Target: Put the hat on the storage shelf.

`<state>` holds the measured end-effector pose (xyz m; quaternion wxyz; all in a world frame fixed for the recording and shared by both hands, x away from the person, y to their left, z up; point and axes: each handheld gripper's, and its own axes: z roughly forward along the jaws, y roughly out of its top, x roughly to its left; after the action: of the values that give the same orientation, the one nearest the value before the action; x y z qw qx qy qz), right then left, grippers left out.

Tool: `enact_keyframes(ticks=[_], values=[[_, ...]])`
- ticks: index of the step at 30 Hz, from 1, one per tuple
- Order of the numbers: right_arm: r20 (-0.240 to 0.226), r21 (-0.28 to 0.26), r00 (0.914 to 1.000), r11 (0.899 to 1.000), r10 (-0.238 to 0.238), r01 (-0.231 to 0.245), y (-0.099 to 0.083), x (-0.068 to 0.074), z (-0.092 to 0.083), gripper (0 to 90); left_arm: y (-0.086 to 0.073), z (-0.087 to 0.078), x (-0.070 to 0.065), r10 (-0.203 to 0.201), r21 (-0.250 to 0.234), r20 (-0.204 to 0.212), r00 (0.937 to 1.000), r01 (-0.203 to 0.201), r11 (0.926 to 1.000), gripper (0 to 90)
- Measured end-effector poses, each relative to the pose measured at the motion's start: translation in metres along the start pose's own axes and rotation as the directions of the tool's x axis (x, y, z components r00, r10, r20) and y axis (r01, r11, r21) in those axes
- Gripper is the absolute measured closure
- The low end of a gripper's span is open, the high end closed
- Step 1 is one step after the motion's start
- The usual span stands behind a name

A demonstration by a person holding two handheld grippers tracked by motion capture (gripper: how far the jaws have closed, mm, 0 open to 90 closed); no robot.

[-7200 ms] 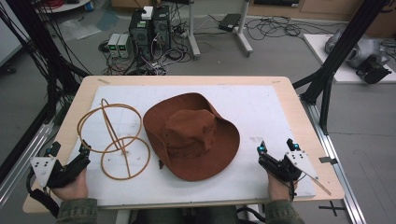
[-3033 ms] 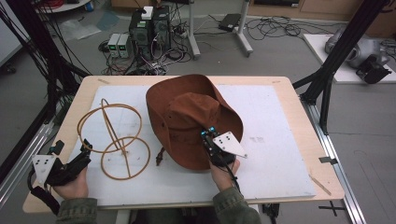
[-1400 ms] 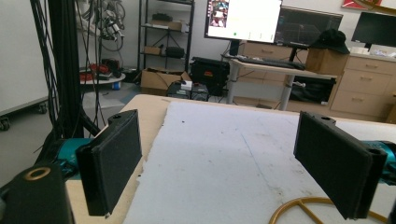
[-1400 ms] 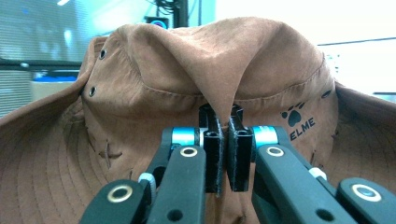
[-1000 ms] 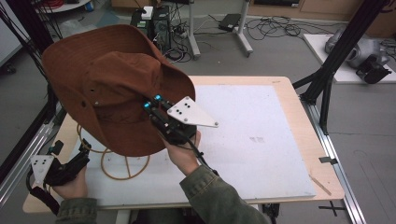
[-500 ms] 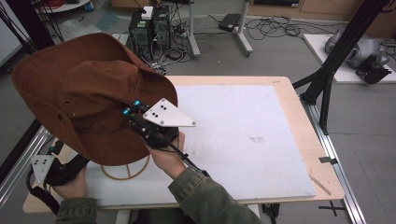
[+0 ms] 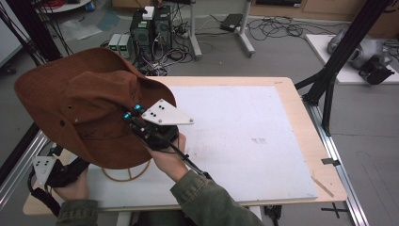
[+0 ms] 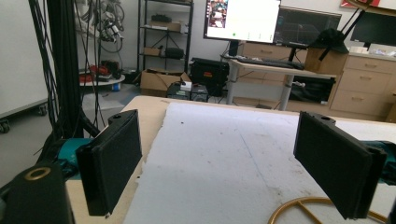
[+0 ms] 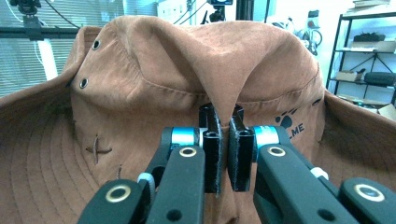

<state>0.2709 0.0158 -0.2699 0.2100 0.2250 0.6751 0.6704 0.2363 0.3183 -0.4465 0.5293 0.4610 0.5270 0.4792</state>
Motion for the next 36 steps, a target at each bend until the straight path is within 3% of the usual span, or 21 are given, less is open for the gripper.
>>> enact_keyframes(ticks=[7, 14, 20, 21, 24, 27, 28, 32, 36], values=[[-0.037, 0.041, 0.9993, 0.999, 0.005, -0.003, 0.0, -0.002, 0.002, 86.2, 0.0, 0.0, 0.0, 0.002, 0.001, 0.0, 1.0, -0.002, 1.0, 15.5], [-0.04, 0.069, 0.9992, 0.998, 0.006, -0.004, -0.001, -0.004, 0.002, 83.7, 0.0, 0.0, 0.0, 0.003, 0.001, 0.0, 1.0, -0.003, 1.0, 15.5], [-0.048, 0.088, 0.9988, 0.996, 0.0, 0.004, -0.001, -0.007, 0.0, 75.1, 0.0, 0.0, 0.0, 0.0, 0.001, 0.001, 1.0, 0.0, 1.0, 15.5], [-0.056, 0.093, 0.9984, 0.996, -0.012, 0.017, -0.001, -0.006, -0.001, 68.3, 0.0, 0.0, 0.0, 0.0, 0.002, -0.001, 1.0, 0.0, 1.0, 15.5], [-0.072, 0.089, 0.9972, 0.996, -0.018, 0.024, -0.002, -0.006, -0.002, 61.5, -0.001, 0.0, 0.0, -0.002, 0.003, 0.0, 1.0, 0.002, 1.0, 15.5], [-0.073, 0.078, 0.9973, 0.997, -0.013, 0.019, -0.002, -0.007, -0.004, 41.0, 0.0, 0.0, 0.0, -0.002, 0.004, -0.001, 1.0, 0.002, 1.0, 15.5], [-0.073, 0.078, 0.9973, 0.997, -0.013, 0.019, -0.002, -0.007, -0.004, 41.0, -0.001, 0.0, 0.001, -0.004, 0.003, -0.002, 1.0, 0.004, 1.0, 15.5], [-0.059, 0.027, 0.9983, 1.0, -0.003, 0.005, -0.003, -0.009, -0.012, 21.7, -0.001, 0.0, 0.001, -0.005, 0.004, -0.004, 1.0, 0.005, 1.0, 15.4], [-0.061, -0.008, 0.998, 1.0, -0.018, 0.017, -0.002, -0.009, -0.018, 19.3, -0.001, 0.0, 0.001, -0.003, 0.004, -0.004, 1.0, 0.003, 1.0, 15.4]])
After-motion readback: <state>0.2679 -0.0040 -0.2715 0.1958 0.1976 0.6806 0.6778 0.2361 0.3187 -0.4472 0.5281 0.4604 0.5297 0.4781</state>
